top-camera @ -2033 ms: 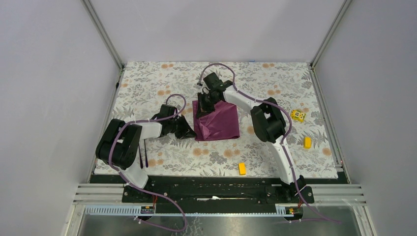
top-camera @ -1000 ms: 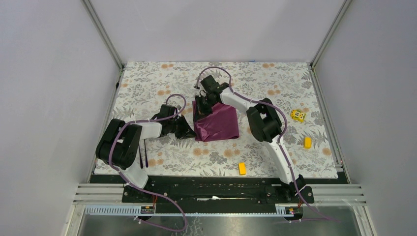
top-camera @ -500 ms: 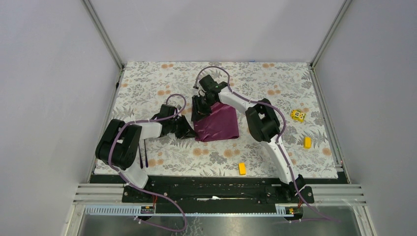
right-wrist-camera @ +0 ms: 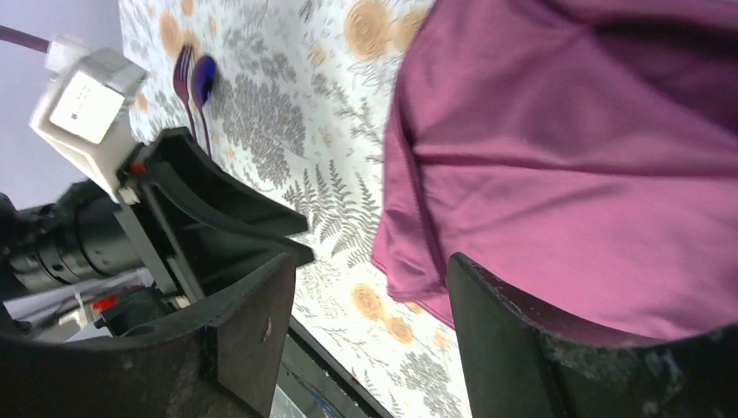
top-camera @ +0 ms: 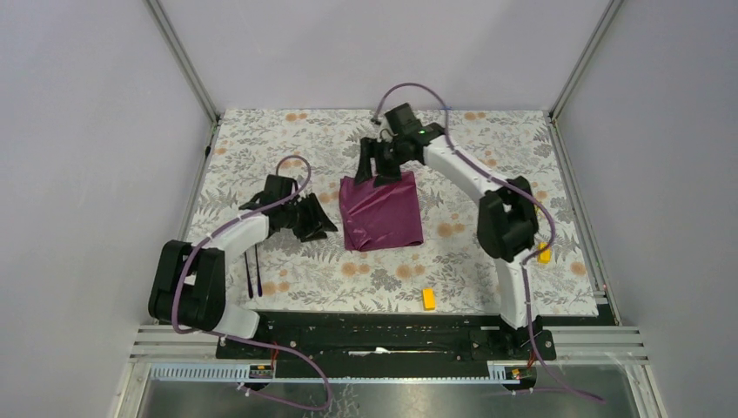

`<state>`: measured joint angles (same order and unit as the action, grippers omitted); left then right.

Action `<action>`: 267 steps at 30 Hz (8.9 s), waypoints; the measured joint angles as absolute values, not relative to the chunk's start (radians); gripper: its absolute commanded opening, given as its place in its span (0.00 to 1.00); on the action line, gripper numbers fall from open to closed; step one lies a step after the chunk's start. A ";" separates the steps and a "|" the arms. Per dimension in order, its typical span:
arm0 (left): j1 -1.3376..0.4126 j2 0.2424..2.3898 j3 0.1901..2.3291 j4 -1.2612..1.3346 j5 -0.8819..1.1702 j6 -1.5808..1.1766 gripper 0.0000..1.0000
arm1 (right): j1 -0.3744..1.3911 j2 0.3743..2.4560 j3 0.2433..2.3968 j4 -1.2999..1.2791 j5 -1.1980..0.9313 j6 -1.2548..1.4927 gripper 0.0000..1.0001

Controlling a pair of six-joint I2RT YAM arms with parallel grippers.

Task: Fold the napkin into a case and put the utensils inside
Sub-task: Fold the rectangle-folded napkin at the center of the board, then smooth out the square-folded napkin at the center of the board.

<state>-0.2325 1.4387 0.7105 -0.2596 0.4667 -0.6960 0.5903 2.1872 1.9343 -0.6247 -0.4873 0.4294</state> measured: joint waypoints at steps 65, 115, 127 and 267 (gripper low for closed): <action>-0.233 2.212 1.711 -0.547 0.380 -0.265 0.08 | 0.367 1.872 1.223 -0.350 -0.613 0.352 0.41; -0.313 2.014 1.654 -0.647 0.201 -0.355 0.56 | 0.339 1.747 1.066 -0.273 -0.466 0.461 0.47; -0.658 1.931 1.465 -0.659 0.242 -0.387 0.43 | 0.339 1.733 1.019 -0.218 -0.522 0.484 0.50; -0.440 1.515 1.153 -0.462 0.131 -0.611 0.76 | 0.315 1.688 0.830 -0.128 -0.513 0.596 0.60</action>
<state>-0.4400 1.5150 1.1526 -0.4618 0.1307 -0.6106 0.3153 1.6878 0.8303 -0.1276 -0.5125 0.5957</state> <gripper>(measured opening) 0.765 0.585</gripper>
